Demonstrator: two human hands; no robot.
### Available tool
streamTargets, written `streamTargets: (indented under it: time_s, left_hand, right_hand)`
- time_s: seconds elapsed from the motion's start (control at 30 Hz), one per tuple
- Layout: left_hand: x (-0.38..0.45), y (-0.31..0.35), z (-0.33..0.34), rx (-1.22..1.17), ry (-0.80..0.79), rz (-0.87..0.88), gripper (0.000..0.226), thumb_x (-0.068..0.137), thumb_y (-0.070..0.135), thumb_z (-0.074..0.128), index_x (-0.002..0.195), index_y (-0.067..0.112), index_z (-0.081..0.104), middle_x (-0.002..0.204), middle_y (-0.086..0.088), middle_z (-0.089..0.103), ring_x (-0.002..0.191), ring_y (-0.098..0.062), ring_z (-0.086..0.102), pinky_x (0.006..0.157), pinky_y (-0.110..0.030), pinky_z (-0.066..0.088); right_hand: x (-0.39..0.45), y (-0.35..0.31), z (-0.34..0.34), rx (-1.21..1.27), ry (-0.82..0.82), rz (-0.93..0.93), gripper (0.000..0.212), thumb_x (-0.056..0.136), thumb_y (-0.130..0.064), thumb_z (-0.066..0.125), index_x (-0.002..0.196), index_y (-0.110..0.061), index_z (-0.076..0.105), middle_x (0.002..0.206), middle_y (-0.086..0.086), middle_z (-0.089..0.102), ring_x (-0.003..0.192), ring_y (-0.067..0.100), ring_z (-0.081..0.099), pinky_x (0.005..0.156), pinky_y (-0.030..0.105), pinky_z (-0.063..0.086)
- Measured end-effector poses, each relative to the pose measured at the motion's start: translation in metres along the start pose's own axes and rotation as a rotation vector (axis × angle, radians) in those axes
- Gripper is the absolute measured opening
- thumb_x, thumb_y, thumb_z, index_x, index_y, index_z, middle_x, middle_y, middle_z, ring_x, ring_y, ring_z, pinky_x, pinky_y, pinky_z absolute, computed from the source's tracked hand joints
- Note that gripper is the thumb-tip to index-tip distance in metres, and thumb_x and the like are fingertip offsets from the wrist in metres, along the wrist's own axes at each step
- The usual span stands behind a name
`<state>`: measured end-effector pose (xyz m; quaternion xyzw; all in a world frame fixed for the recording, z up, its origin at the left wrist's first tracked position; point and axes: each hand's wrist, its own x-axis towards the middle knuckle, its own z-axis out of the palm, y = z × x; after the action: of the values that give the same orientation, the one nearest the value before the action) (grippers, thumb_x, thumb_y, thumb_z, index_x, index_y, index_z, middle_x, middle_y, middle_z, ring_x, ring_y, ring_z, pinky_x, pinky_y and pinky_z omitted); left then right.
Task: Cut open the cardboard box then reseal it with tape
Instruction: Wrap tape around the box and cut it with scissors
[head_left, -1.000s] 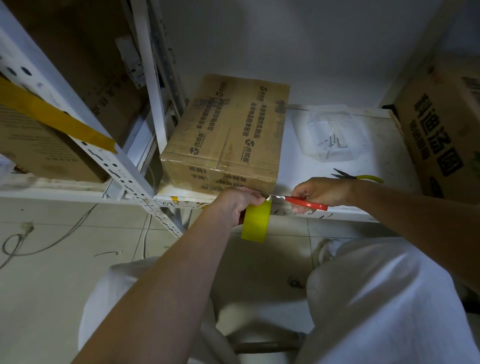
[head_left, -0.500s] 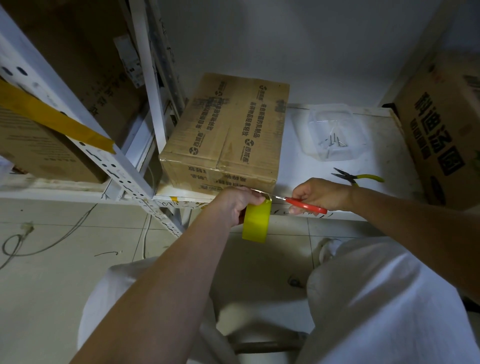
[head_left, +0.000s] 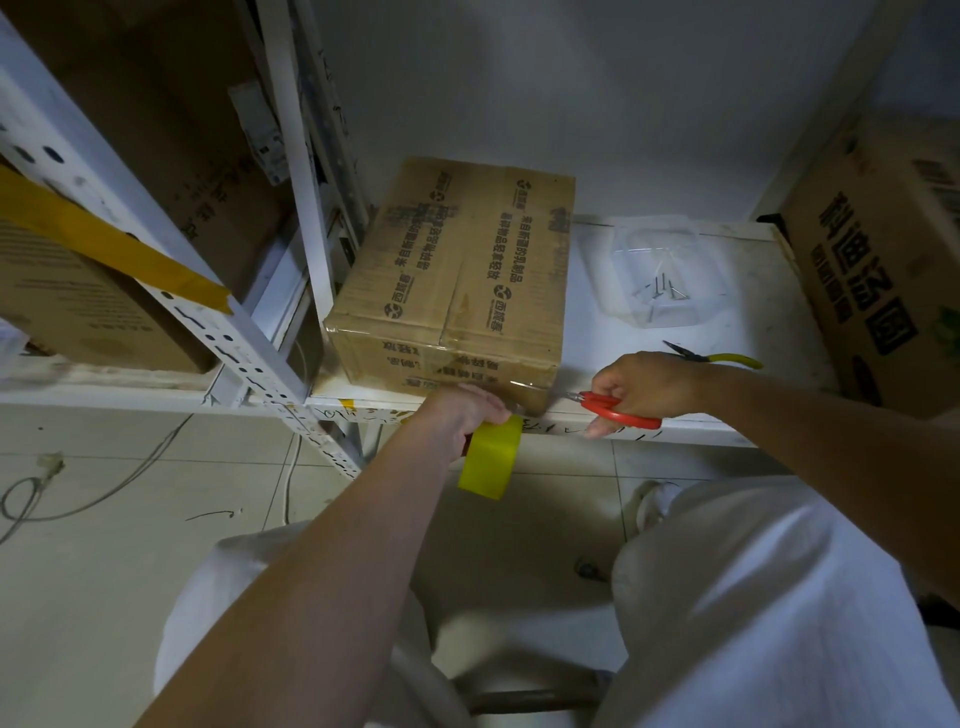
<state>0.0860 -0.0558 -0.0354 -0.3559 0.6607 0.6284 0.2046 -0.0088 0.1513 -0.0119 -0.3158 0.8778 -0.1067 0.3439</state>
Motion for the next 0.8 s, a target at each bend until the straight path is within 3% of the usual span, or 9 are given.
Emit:
streamTargets:
  time_s: [0.17,0.33,0.47,0.57,0.67,0.8]
  left_hand:
    - [-0.001,0.006,0.001,0.003,0.005,0.046,0.024,0.084,-0.003,0.068,0.071,0.013,0.056,0.075,-0.006,0.058,0.067,-0.018,0.054,0.060,-0.028,0.046]
    - [-0.001,0.004,-0.001,0.004,0.027,0.059,0.024,0.084,-0.002,0.068,0.072,0.013,0.055,0.076,-0.006,0.056,0.067,-0.017,0.052,0.061,-0.027,0.044]
    - [0.001,0.005,-0.005,0.010,0.044,0.055,0.023,0.084,-0.001,0.069,0.073,0.015,0.056,0.077,-0.006,0.057,0.070,-0.018,0.053,0.064,-0.029,0.045]
    - [0.003,0.004,-0.007,0.010,0.050,0.054,0.022,0.084,0.000,0.069,0.073,0.015,0.057,0.077,-0.006,0.058,0.072,-0.019,0.054,0.070,-0.032,0.047]
    - [0.003,0.003,-0.006,0.022,0.050,0.057,0.023,0.084,0.000,0.069,0.072,0.015,0.056,0.077,-0.006,0.057,0.080,-0.023,0.054,0.080,-0.037,0.044]
    - [0.006,0.002,-0.005,0.023,0.050,0.053,0.024,0.083,0.000,0.069,0.070,0.014,0.056,0.077,-0.005,0.058,0.080,-0.023,0.054,0.079,-0.036,0.045]
  right_hand:
    - [-0.001,0.008,0.000,0.274,-0.167,0.081,0.034,0.071,-0.041,0.080,0.072,-0.014,0.060,0.066,0.004,0.063,0.054,0.011,0.056,0.059,0.022,0.048]
    - [0.003,0.004,-0.002,0.223,-0.278,0.110,0.034,0.077,-0.050,0.070,0.080,-0.016,0.065,0.076,0.003,0.069,0.064,0.010,0.062,0.070,0.025,0.050]
    - [0.003,0.005,-0.002,0.165,-0.402,0.223,0.038,0.082,-0.056,0.064,0.085,-0.019,0.068,0.074,-0.003,0.070,0.062,0.008,0.059,0.057,0.022,0.036]
    - [0.003,0.011,0.013,0.074,-0.517,0.280,0.053,0.074,-0.065,0.067,0.088,-0.014,0.072,0.079,0.001,0.071,0.065,0.012,0.059,0.059,0.024,0.036]
    - [-0.004,0.020,0.014,0.137,-0.416,0.290,0.051,0.078,-0.060,0.066,0.087,-0.011,0.071,0.071,-0.001,0.066,0.062,0.008,0.058,0.062,0.018,0.044]
    - [-0.009,0.041,-0.006,-0.113,-0.176,0.370,0.069,0.072,-0.074,0.054,0.074,-0.007,0.067,0.062,0.001,0.060,0.050,0.008,0.052,0.061,0.016,0.044]
